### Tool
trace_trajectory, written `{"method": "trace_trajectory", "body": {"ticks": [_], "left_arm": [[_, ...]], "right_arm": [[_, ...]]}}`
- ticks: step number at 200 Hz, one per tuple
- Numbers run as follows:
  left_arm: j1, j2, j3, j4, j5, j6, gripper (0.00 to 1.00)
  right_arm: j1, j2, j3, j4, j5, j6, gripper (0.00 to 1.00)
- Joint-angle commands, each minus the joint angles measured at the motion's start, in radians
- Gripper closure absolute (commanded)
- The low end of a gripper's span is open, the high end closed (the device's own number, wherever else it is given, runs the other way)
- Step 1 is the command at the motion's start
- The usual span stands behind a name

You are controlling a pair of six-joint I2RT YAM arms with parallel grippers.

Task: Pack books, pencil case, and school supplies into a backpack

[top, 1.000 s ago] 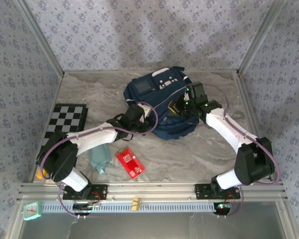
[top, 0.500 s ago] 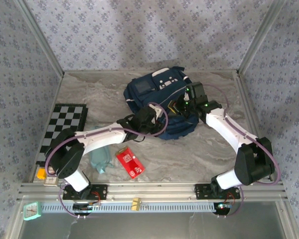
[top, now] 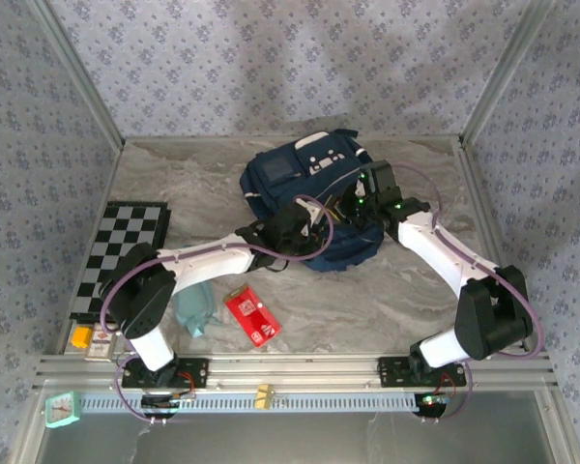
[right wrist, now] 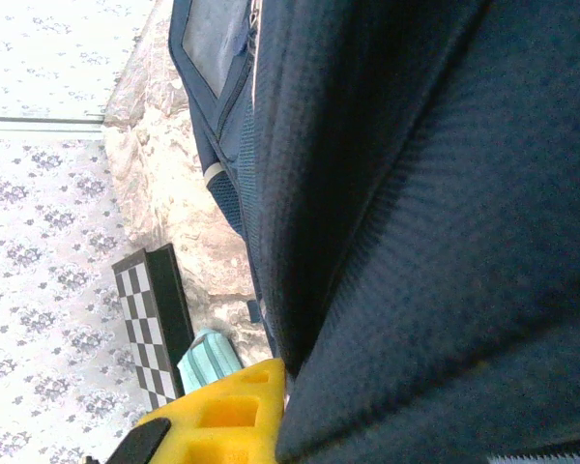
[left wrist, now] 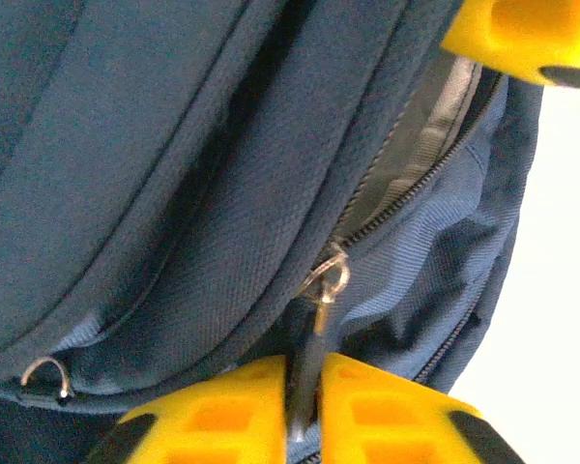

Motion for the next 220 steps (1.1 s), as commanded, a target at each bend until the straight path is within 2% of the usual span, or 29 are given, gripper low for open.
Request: {"method": "trace_trajectory", "body": {"ticks": [1, 10, 43, 76, 94, 110, 129, 160, 188, 220], "left_arm": [[0.006, 0.0, 0.047, 0.022, -0.071, 0.009, 0.94], [0.007, -0.011, 0.035, 0.018, -0.081, 0.011, 1.0], [0.03, -0.068, -0.044, 0.004, -0.123, -0.002, 1.0], [0.121, -0.102, -0.123, -0.003, -0.117, -0.051, 1.0], [0.164, -0.118, -0.141, 0.012, -0.117, -0.036, 1.0], [0.205, -0.11, -0.137, 0.021, -0.128, -0.026, 1.0], [0.266, -0.084, -0.117, 0.021, -0.09, -0.029, 1.0], [0.317, -0.064, -0.104, 0.052, -0.102, 0.014, 1.0], [0.382, 0.012, -0.036, 0.068, -0.071, 0.031, 1.0], [0.409, 0.087, 0.038, 0.072, -0.034, 0.034, 1.0]], "right_arm": [[0.004, -0.01, 0.012, 0.047, -0.009, 0.008, 1.0], [0.0, -0.014, 0.02, 0.031, -0.008, 0.001, 1.0], [-0.035, -0.037, 0.022, 0.016, -0.034, 0.0, 1.0], [-0.052, -0.066, 0.019, -0.005, -0.039, -0.009, 1.0], [-0.064, -0.069, -0.007, 0.024, -0.073, 0.012, 1.0], [-0.068, -0.062, -0.014, 0.029, -0.092, 0.014, 1.0], [-0.072, -0.068, -0.02, 0.036, -0.104, 0.01, 1.0], [-0.089, -0.08, -0.011, 0.042, -0.158, 0.008, 1.0], [-0.091, -0.068, 0.004, 0.007, -0.172, -0.03, 1.0], [-0.087, -0.011, -0.004, 0.097, -0.18, -0.036, 1.0]]}}
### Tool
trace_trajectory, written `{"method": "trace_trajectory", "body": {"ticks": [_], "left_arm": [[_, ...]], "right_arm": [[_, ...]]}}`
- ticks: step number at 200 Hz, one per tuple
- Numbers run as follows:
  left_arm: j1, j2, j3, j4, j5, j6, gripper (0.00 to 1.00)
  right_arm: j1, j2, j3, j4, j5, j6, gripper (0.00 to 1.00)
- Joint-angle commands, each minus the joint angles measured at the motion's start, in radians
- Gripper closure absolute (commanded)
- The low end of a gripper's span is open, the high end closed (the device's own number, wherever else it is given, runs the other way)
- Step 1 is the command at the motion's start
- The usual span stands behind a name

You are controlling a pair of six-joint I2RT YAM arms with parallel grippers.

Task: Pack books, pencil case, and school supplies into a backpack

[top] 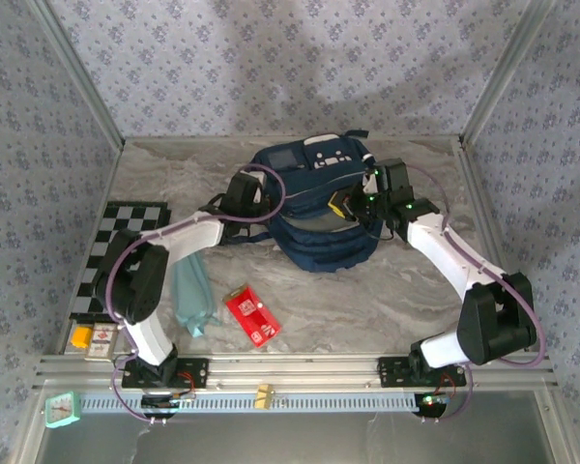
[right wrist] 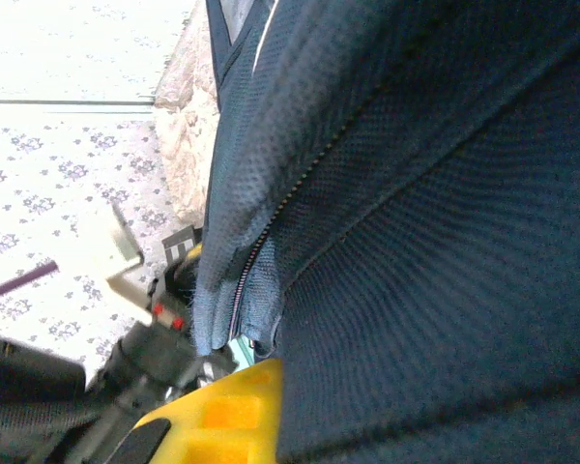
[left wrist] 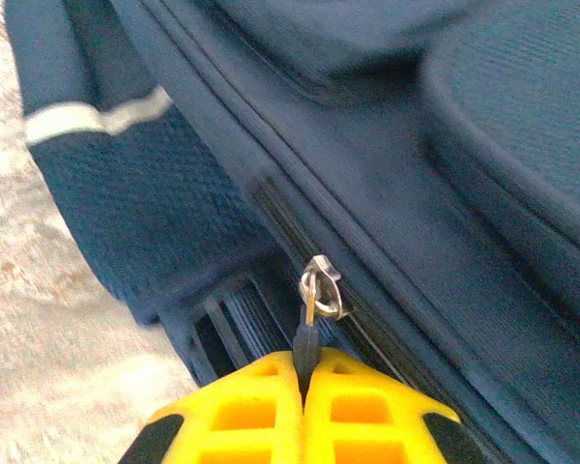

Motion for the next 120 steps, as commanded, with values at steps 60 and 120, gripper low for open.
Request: {"method": "trace_trajectory", "body": {"ticks": [60, 120], "left_arm": [[0.03, -0.14, -0.045, -0.119, 0.03, -0.017, 0.68], [0.055, -0.449, -0.113, -0.612, -0.117, -0.254, 0.4]], "right_arm": [[0.039, 0.039, 0.029, -0.046, 0.034, -0.168, 0.74], [0.195, -0.126, -0.035, -0.306, 0.22, -0.329, 0.32]]}}
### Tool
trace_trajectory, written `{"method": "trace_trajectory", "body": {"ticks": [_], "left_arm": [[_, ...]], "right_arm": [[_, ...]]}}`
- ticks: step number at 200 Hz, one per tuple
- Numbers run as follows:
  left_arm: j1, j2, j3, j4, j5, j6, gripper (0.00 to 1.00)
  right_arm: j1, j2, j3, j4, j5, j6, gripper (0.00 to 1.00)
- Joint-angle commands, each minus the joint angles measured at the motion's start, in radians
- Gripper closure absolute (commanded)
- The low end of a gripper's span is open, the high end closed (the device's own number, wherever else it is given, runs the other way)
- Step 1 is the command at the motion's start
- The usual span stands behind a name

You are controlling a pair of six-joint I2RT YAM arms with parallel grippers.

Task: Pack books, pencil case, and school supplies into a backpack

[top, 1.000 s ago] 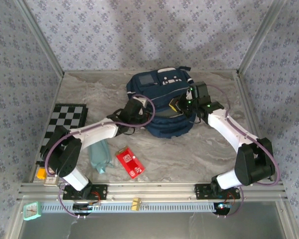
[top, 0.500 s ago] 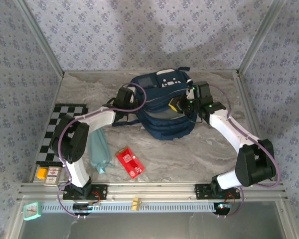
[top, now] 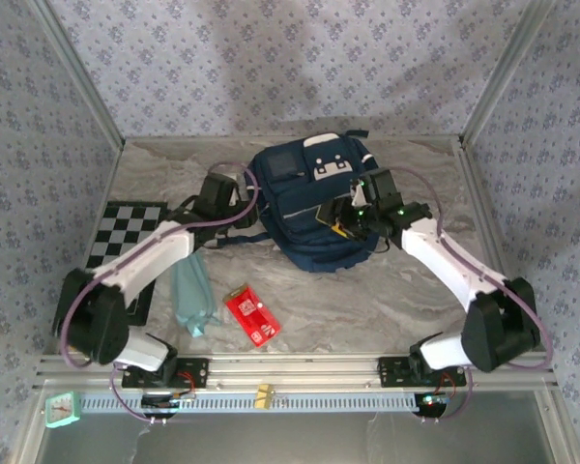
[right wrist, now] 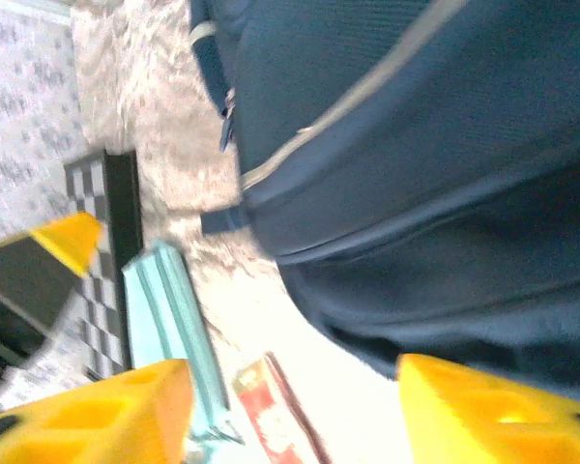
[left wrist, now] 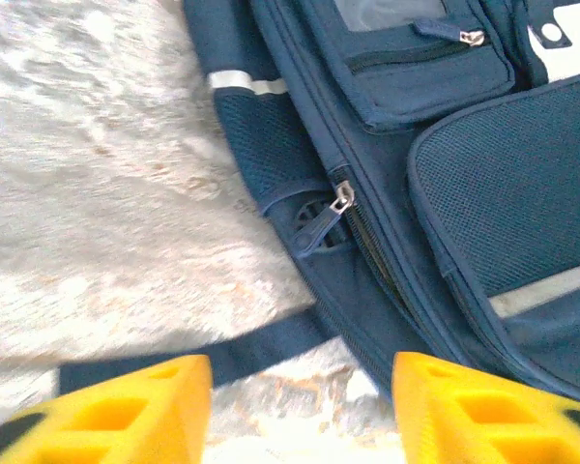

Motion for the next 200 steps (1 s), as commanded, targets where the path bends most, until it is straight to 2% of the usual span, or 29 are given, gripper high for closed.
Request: {"method": "trace_trajectory", "body": {"ticks": [1, 28, 47, 62, 89, 106, 120, 132, 146, 165, 184, 200], "left_arm": [[0.022, -0.086, -0.031, -0.28, -0.078, -0.136, 0.4], [0.024, -0.157, -0.07, -0.467, -0.169, -0.229, 0.29], [0.025, -0.206, -0.124, -0.53, -0.214, -0.314, 0.23], [0.025, -0.258, -0.174, -0.564, -0.218, -0.376, 0.18], [0.025, -0.359, -0.261, -0.609, -0.216, -0.458, 0.14], [0.026, -0.381, -0.293, -0.662, -0.248, -0.492, 0.01], [0.027, -0.386, -0.309, -0.708, -0.284, -0.547, 0.0], [0.03, -0.412, -0.365, -0.64, -0.255, -0.562, 0.0], [0.045, -0.436, -0.429, -0.478, -0.113, -0.543, 0.0], [0.045, -0.454, -0.467, -0.288, -0.003, -0.552, 0.01], [0.045, -0.427, -0.457, -0.11, 0.071, -0.522, 0.04], [0.045, -0.363, -0.408, -0.057, 0.12, -0.517, 0.05]], "right_arm": [[0.063, -0.061, -0.03, -0.119, 0.096, -0.088, 0.32], [0.147, -0.048, -0.042, -0.136, 0.142, -0.104, 0.25], [0.207, -0.004, -0.056, -0.049, 0.115, -0.101, 0.23], [0.241, 0.047, -0.037, -0.047, 0.122, -0.115, 0.22], [0.263, 0.104, -0.05, 0.003, 0.111, -0.109, 0.22], [0.269, 0.129, -0.062, 0.04, 0.092, -0.099, 0.22], [0.271, 0.153, -0.059, 0.045, 0.082, -0.101, 0.22], [0.276, 0.17, -0.056, 0.052, 0.081, -0.104, 0.22], [0.282, 0.188, -0.049, 0.061, 0.073, -0.108, 0.22], [0.296, 0.218, -0.024, 0.061, 0.07, -0.12, 0.21], [0.314, 0.251, 0.005, 0.069, 0.065, -0.138, 0.21], [0.332, 0.295, 0.04, 0.08, 0.044, -0.14, 0.2]]}}
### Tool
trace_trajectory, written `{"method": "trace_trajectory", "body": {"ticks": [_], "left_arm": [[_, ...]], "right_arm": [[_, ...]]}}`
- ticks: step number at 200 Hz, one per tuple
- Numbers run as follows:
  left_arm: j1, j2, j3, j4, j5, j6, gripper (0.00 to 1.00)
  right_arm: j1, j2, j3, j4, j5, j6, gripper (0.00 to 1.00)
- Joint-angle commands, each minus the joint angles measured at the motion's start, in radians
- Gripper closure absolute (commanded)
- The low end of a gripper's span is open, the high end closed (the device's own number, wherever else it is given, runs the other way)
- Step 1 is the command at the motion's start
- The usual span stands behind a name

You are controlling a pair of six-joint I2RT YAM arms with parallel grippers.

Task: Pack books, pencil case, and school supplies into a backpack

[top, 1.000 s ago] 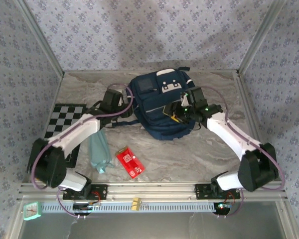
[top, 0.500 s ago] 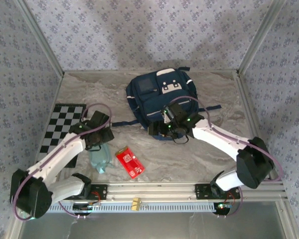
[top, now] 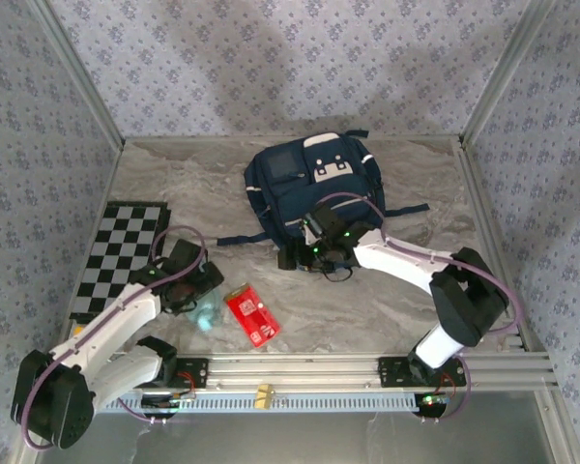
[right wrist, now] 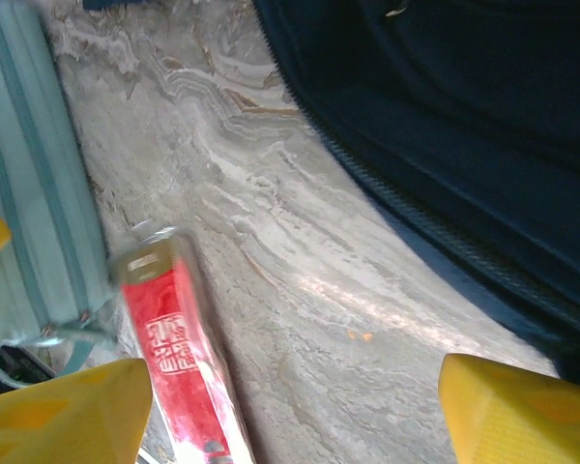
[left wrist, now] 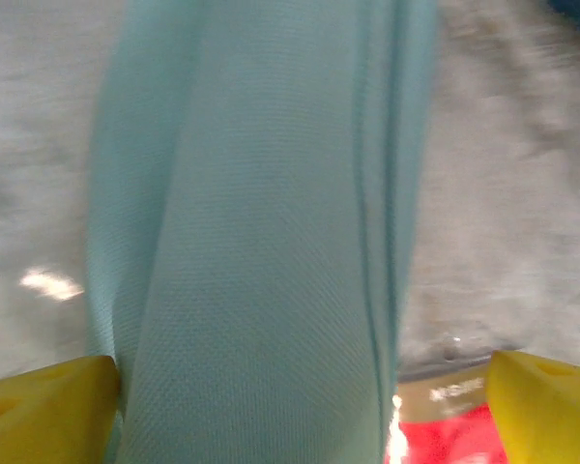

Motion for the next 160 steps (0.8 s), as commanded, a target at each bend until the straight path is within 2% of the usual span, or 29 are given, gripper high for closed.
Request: {"method": "trace_trajectory", "body": {"ticks": [1, 22, 44, 77, 111, 131, 160], "left_arm": [[0.004, 0.061, 0.067, 0.246, 0.14, 0.011, 0.05], [0.005, 0.085, 0.076, 0.323, 0.178, 0.012, 0.04], [0.04, 0.039, 0.094, 0.141, 0.072, 0.027, 0.05], [0.187, -0.052, 0.065, 0.016, 0.093, 0.075, 0.1], [0.266, -0.11, 0.049, -0.073, 0.084, 0.128, 0.1], [0.281, -0.127, 0.043, -0.1, 0.06, 0.138, 0.1], [0.285, -0.137, 0.035, -0.098, 0.044, 0.148, 0.09]], "right_arm": [[0.026, 0.052, 0.069, 0.025, -0.033, -0.032, 0.2], [0.059, 0.111, 0.125, 0.042, -0.051, -0.044, 0.19], [0.096, 0.178, 0.218, 0.052, -0.082, -0.057, 0.17], [0.154, 0.318, 0.4, -0.033, -0.058, -0.162, 0.14], [0.21, 0.452, 0.574, -0.141, -0.023, -0.235, 0.11], [0.243, 0.524, 0.669, -0.211, 0.011, -0.271, 0.14], [0.272, 0.599, 0.754, -0.267, 0.048, -0.305, 0.28]]}}
